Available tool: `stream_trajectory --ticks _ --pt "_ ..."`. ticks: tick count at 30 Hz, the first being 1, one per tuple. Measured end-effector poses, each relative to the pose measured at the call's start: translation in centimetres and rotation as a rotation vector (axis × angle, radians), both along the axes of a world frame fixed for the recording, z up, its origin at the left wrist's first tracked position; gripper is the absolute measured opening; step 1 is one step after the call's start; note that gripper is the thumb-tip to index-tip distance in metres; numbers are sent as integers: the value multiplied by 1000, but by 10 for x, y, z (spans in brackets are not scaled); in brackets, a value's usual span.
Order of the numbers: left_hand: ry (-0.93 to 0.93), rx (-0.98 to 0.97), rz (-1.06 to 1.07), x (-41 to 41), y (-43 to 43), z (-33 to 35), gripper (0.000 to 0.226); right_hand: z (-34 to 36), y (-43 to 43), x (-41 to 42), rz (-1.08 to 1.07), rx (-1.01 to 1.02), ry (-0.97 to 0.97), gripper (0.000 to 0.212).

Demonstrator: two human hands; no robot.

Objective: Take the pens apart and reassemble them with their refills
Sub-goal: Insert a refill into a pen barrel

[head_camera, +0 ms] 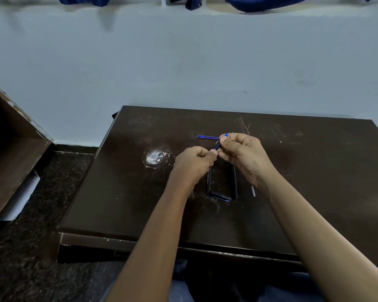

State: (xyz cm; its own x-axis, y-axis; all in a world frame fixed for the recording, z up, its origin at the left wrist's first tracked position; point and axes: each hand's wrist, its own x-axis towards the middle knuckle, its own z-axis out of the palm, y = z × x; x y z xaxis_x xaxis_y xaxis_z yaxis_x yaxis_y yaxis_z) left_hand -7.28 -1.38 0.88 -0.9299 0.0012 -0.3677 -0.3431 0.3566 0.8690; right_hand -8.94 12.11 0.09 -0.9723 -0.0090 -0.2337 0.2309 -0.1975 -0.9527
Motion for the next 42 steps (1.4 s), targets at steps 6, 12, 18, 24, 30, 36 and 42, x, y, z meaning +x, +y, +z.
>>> stream_trajectory --ticks 6,12,18,24,30,36,42 --pt "-82 24 15 -3 3 3 49 -1 0 0 3 15 -2 11" --pt "-63 31 23 -1 1 -1 32 0 -1 0 15 7 7 12" --pt "-28 29 8 -2 0 -1 27 -1 -1 0 10 12 3 12" --pt "-66 67 13 -3 3 4 42 -2 0 0 15 14 10 12" --pt "15 8 -22 -2 -2 -2 19 -2 0 -1 26 25 9 14" --pt "-55 41 -21 -4 2 4 43 -3 1 -1 26 41 15 15" --pt "13 38 -23 -3 0 -1 25 -4 0 -1 35 37 3 12"
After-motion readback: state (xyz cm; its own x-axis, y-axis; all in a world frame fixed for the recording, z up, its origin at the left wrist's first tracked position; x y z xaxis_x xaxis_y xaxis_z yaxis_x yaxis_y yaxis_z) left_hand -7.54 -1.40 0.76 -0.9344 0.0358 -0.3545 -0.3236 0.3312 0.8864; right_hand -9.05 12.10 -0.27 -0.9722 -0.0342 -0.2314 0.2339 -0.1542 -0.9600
